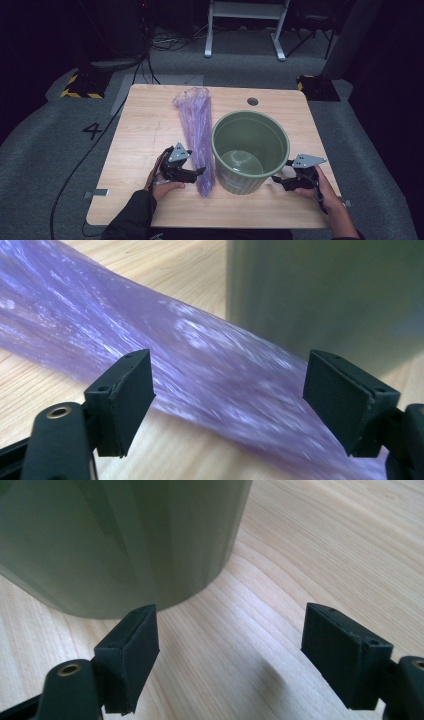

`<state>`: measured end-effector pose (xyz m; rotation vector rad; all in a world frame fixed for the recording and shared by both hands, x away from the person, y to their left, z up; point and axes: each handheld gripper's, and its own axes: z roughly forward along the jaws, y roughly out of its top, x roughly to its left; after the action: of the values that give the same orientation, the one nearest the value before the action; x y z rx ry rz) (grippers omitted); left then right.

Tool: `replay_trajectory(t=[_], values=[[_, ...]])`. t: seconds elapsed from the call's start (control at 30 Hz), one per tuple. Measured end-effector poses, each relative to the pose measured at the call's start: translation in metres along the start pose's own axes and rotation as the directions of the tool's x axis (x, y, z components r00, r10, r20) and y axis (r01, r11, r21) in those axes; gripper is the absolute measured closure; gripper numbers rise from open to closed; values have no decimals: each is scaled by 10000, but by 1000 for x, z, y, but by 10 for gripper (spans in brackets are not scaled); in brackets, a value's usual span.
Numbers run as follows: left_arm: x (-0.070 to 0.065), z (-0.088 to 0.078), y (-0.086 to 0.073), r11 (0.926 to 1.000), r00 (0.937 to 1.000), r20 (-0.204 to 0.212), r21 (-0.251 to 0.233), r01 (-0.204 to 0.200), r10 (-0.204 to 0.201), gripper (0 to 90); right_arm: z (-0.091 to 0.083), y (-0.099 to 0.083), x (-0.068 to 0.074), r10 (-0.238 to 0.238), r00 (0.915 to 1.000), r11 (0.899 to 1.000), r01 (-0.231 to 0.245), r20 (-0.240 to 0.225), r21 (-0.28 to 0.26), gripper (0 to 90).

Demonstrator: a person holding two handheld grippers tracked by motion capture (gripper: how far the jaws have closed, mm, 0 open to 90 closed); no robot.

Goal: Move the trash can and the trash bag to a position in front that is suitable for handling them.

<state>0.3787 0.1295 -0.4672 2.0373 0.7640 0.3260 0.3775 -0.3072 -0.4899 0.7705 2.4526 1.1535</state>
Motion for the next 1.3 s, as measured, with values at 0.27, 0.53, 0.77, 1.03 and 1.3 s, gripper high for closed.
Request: replay_trajectory(t=[0.27,0.53,0.77,1.03,1.3], values=[[24,16,23,9980,9939,-920,-262,579,-600,185,-3,-7,-5,181,9997,9998,-183,146,96,227],[45,41,45,9917,9845,-1193,-132,1282,-1289,178,-3,-11,-7,323,9992,9992,-328,238,210,228],[55,66,43,9859,9662,-2160,579,1567,-1409,248,-2,-15,-6,228,9994,9990,-237,242,373,231],[67,82,29,9694,9456,-2794,1289,2091,-1669,250,-2,-17,-5,169,9997,9988,-176,161,456,231],[69,73,21,9645,9503,-2670,1626,2081,-1600,498,-3,-18,-7,149,9995,9986,-164,290,499,233]])
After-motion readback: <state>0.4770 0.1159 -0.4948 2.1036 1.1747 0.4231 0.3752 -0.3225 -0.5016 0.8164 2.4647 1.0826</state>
